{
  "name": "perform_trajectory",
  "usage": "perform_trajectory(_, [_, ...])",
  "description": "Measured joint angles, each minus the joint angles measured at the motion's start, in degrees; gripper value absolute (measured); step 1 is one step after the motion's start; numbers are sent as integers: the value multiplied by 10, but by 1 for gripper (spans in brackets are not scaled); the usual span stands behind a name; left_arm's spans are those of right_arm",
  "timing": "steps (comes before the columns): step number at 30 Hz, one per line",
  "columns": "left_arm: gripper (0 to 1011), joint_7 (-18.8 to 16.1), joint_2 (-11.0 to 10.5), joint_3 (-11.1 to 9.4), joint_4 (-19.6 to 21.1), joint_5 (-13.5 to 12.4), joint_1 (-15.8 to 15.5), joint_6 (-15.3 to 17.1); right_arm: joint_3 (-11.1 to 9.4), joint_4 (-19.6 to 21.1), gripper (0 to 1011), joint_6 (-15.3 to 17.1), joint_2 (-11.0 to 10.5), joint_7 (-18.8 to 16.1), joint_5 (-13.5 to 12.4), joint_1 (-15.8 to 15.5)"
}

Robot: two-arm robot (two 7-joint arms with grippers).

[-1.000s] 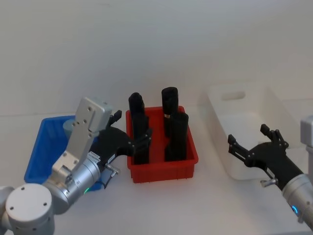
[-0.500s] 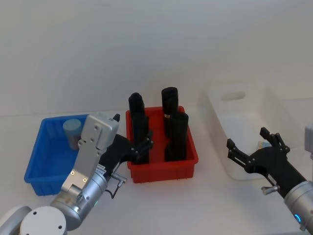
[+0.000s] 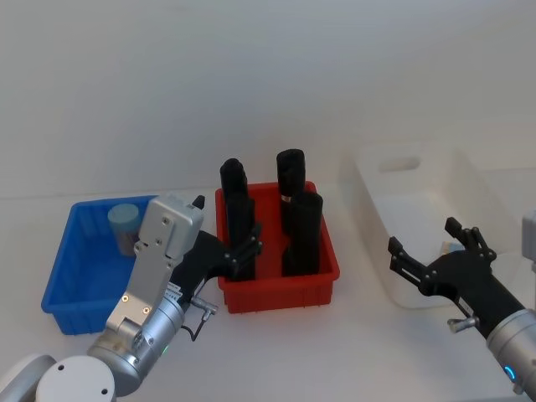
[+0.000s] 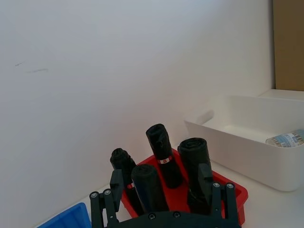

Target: Pick the cotton swabs from the blue box and place them into the white box.

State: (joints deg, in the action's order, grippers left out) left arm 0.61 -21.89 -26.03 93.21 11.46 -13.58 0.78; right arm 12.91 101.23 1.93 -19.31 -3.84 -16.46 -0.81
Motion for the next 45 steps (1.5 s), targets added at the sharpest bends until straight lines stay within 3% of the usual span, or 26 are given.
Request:
perform_trajectory(9, [1000, 0, 0, 0, 0, 0, 0, 0, 0, -23, 1002, 2, 7, -10, 8, 17])
perform_trajectory(19, [999, 0, 0, 0, 0, 0, 0, 0, 3, -90, 1002, 3, 27, -47, 30, 68])
perform_trajectory(45, [1000, 0, 0, 0, 0, 0, 0, 0, 28, -365, 1002, -60, 108, -188, 94, 264])
